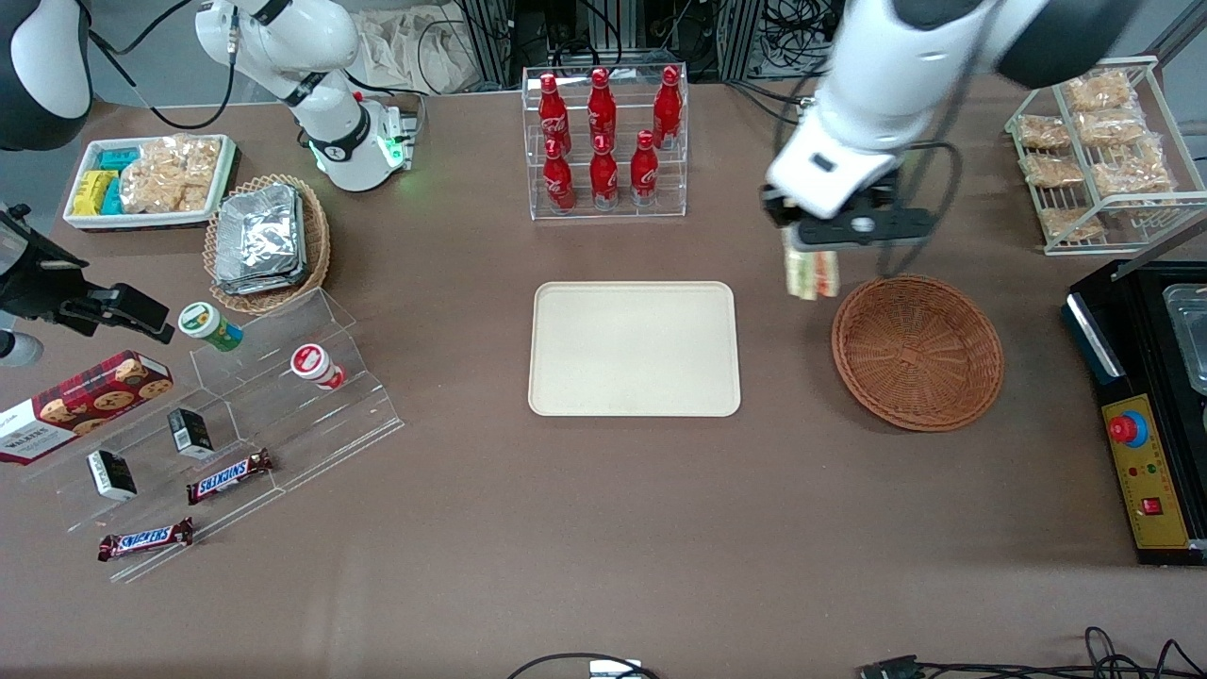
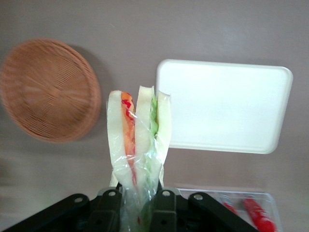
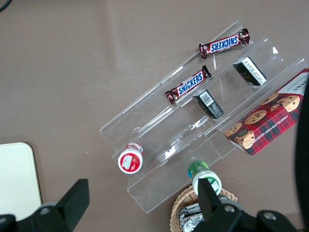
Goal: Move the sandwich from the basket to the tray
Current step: 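Carry the sandwich over the cream tray and lower it onto it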
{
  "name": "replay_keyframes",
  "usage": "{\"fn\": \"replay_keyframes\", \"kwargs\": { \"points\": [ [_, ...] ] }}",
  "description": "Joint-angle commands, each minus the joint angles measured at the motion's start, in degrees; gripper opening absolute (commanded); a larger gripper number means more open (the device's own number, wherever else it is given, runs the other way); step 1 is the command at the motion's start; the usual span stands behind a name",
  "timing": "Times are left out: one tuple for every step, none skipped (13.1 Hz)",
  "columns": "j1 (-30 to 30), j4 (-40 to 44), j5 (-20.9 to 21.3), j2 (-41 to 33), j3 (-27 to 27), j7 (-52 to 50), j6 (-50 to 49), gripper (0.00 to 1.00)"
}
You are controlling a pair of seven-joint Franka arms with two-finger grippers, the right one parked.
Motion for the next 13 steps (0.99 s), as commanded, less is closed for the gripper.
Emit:
{"fn": "replay_keyframes", "kwargs": {
  "points": [
    [-0.6,3.1,2.3,6.7,-3.2,-3.9,-0.2,0.00],
    [-0.9,-0.1,3.2,7.5,-3.2,-3.9,3.1,0.00],
    [-1.0,-3.3,3.4,8.1,-3.2,-3.7,6.5,0.00],
    [-1.0,-7.4,3.6,8.6,-3.2,-3.7,11.4,0.00],
    [-1.0,-11.3,4.3,8.8,-3.2,-3.7,16.1,0.00],
    [-1.1,-15.0,6.1,9.7,-3.2,-3.8,21.0,0.00],
    [-1.1,-18.1,8.0,10.8,-3.2,-3.8,25.4,0.00],
    [-1.1,-20.0,9.9,12.7,-3.2,-3.8,28.9,0.00],
    [-1.1,-21.2,12.3,14.8,-3.2,-4.1,31.7,0.00],
    [-1.2,-22.0,14.4,16.9,-3.2,-4.7,34.4,0.00],
    [-1.5,-22.6,16.1,19.2,-3.2,-4.9,36.5,0.00],
    [-1.5,-22.6,17.5,21.3,-3.1,-4.9,37.7,0.00],
    [-1.4,-22.6,18.5,23.0,-3.0,-4.9,38.8,0.00]
  ]
}}
